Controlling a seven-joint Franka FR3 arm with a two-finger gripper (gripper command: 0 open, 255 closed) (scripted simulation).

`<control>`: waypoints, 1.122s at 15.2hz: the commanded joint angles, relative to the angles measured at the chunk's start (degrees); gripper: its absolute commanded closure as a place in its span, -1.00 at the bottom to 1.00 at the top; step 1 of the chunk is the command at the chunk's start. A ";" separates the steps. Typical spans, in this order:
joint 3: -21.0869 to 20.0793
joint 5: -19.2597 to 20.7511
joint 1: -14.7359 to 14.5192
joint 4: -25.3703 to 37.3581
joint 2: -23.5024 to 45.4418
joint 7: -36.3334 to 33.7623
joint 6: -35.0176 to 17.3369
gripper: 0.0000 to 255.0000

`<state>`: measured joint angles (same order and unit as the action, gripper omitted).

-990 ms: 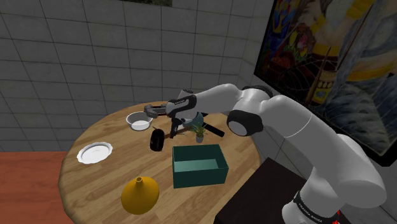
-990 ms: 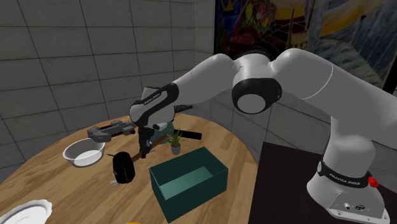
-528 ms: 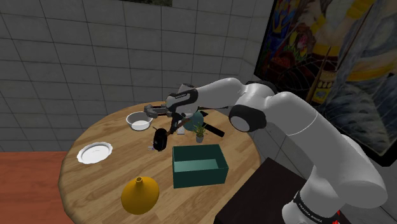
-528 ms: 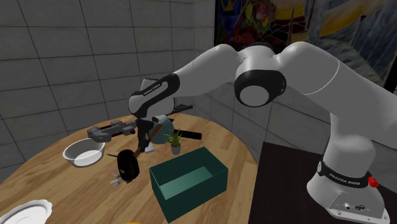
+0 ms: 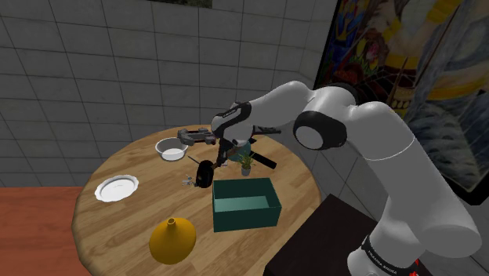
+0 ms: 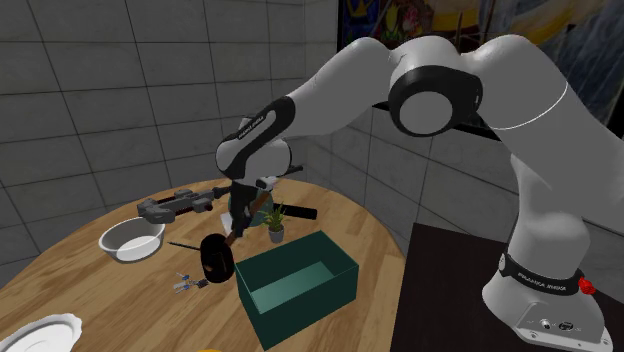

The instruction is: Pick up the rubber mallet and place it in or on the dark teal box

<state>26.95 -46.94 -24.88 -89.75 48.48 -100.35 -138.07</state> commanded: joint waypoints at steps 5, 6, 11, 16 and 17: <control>-0.08 -3.11 -3.38 -19.56 -11.15 7.19 -7.93 1.00; -0.12 -3.68 -3.77 -22.46 -12.85 8.35 -9.16 1.00; -0.53 -6.81 -5.12 -35.89 -20.99 14.12 -14.97 1.00; -2.30 -11.28 -4.43 -42.80 -24.21 19.68 -18.89 1.00; -2.94 -12.38 -3.92 -42.46 -23.43 20.63 -19.17 1.00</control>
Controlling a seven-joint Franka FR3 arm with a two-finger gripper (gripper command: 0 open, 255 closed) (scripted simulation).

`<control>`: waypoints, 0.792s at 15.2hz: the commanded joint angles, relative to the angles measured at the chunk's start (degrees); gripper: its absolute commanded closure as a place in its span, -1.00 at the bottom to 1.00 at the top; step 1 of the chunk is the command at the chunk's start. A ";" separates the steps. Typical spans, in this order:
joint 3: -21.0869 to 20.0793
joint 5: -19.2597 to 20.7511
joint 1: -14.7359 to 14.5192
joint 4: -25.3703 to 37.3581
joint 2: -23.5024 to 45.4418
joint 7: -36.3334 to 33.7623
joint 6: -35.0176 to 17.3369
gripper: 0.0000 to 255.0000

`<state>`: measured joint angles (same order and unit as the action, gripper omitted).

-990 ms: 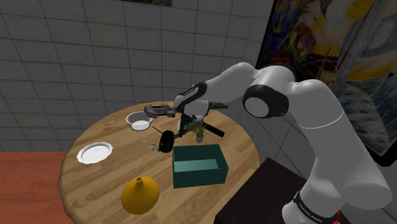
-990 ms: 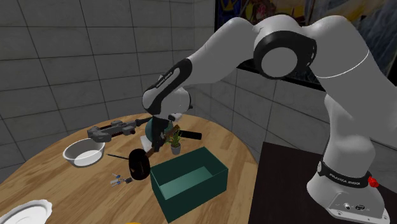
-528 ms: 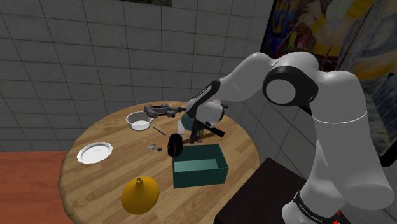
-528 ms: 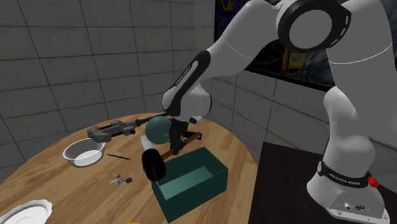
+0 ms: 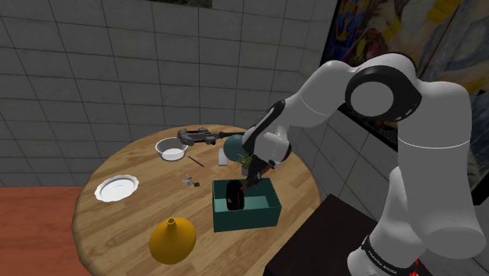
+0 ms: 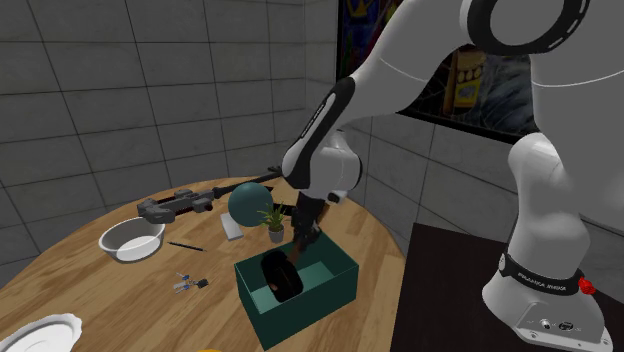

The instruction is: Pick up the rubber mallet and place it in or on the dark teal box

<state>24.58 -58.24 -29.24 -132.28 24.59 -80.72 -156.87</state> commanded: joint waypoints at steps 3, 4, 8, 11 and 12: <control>-2.45 -4.27 1.91 1.17 2.84 3.79 -1.19 1.00; -3.06 -5.31 2.39 1.56 3.63 4.71 -1.46 1.00; -5.41 -9.28 4.27 3.25 6.80 8.29 -2.49 1.00; -6.26 -10.72 4.95 3.93 8.00 9.61 -2.87 1.00; -6.25 -10.72 4.95 3.94 8.00 9.61 -2.87 1.00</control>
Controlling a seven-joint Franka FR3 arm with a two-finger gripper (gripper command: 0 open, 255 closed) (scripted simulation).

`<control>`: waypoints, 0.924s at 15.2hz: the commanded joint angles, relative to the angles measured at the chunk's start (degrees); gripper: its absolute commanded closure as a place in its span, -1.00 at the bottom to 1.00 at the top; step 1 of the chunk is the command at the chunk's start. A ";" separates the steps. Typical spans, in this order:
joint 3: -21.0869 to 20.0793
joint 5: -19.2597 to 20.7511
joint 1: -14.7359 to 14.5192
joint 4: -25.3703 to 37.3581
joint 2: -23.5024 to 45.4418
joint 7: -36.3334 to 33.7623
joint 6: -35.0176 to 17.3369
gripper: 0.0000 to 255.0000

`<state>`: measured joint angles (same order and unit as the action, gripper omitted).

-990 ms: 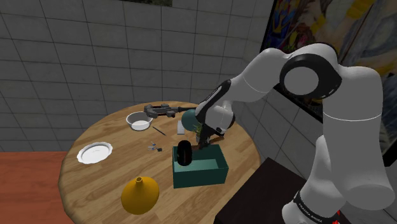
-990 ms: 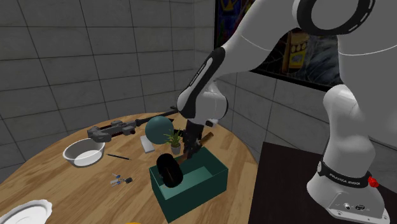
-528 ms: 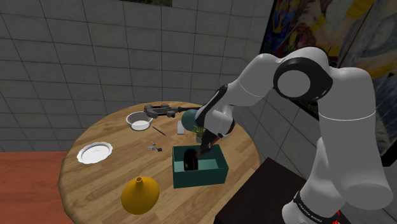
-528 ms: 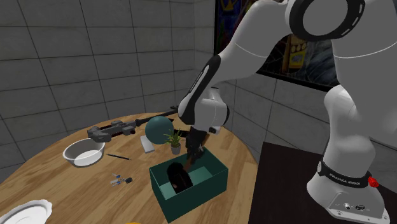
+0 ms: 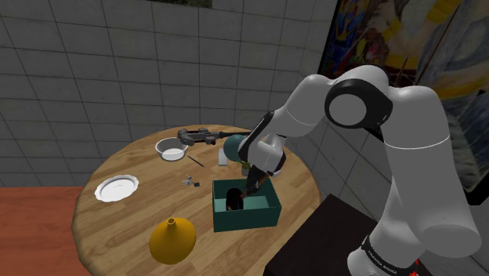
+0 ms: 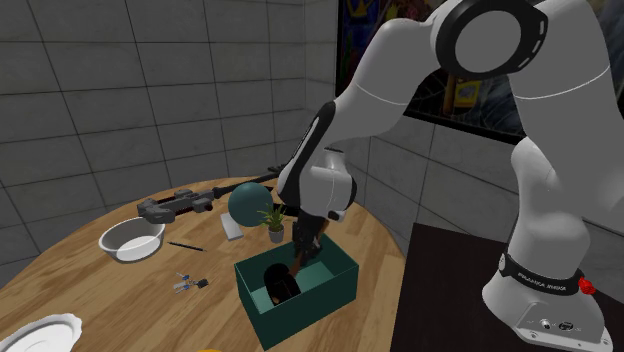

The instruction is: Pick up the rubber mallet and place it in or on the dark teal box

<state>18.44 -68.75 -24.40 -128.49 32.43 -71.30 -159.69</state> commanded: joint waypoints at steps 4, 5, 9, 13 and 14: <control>-0.11 -0.21 0.11 0.15 0.15 0.20 -0.05 1.00; -0.11 -0.21 0.11 0.15 0.15 0.20 -0.05 1.00; -0.12 -0.23 0.12 0.17 0.17 0.21 -0.06 -1.00; 2.61 4.03 -1.65 -2.76 -4.18 -3.00 1.01 -1.00; 4.10 6.38 -2.60 -4.13 -6.37 -4.75 1.55 -1.00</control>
